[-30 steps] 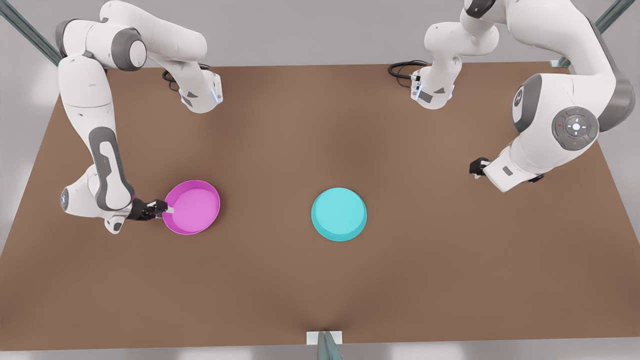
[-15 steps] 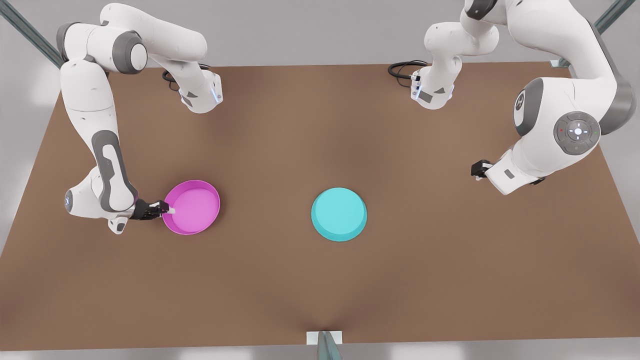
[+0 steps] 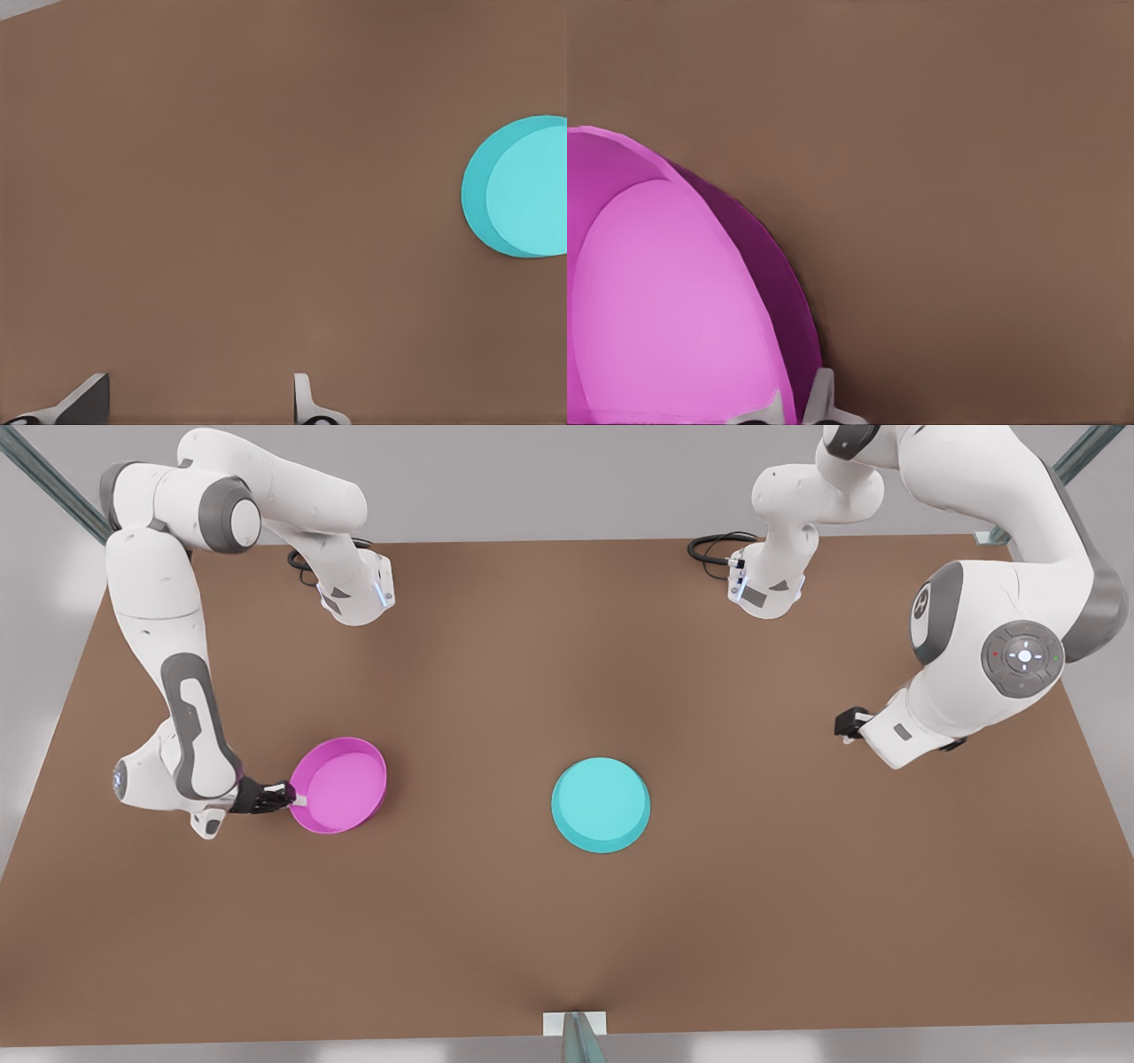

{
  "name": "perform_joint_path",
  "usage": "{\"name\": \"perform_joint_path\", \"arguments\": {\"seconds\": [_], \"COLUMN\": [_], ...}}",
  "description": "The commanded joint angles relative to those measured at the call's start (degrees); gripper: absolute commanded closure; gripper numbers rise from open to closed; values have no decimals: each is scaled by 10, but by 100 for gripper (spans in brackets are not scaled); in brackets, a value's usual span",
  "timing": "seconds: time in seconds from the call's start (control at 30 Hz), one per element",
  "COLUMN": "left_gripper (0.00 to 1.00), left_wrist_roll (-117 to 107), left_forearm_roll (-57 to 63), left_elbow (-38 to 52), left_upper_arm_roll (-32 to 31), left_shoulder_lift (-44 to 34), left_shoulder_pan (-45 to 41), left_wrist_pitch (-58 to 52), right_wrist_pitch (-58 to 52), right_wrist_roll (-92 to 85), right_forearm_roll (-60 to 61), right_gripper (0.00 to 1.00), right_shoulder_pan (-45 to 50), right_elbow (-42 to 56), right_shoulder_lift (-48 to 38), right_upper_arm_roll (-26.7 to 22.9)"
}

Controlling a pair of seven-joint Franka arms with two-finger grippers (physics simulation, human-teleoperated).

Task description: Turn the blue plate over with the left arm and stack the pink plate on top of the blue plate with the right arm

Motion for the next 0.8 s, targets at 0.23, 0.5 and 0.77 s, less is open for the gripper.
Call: {"name": "perform_joint_path", "arguments": {"seconds": [0.23, 0.5, 0.77], "left_gripper": [0, 0, 0], "left_wrist_roll": [0, 0, 0], "left_forearm_roll": [1, 2, 1], "left_elbow": [0, 0, 0], "left_upper_arm_roll": [1, 9, 9], "left_shoulder_lift": [-1, 1, 1], "left_shoulder_pan": [1, 0, 0], "left_wrist_pitch": [-1, 3, 1], "right_wrist_pitch": [31, 179, 311], "right_wrist_roll": [164, 462, 608], "right_forearm_roll": [4, 107, 128], "right_gripper": [79, 79, 79], "right_shoulder_pan": [127, 408, 560], "right_elbow": [-28, 17, 33], "right_shoulder_lift": [-74, -54, -5], "right_upper_arm_roll": [7, 7, 7]}}
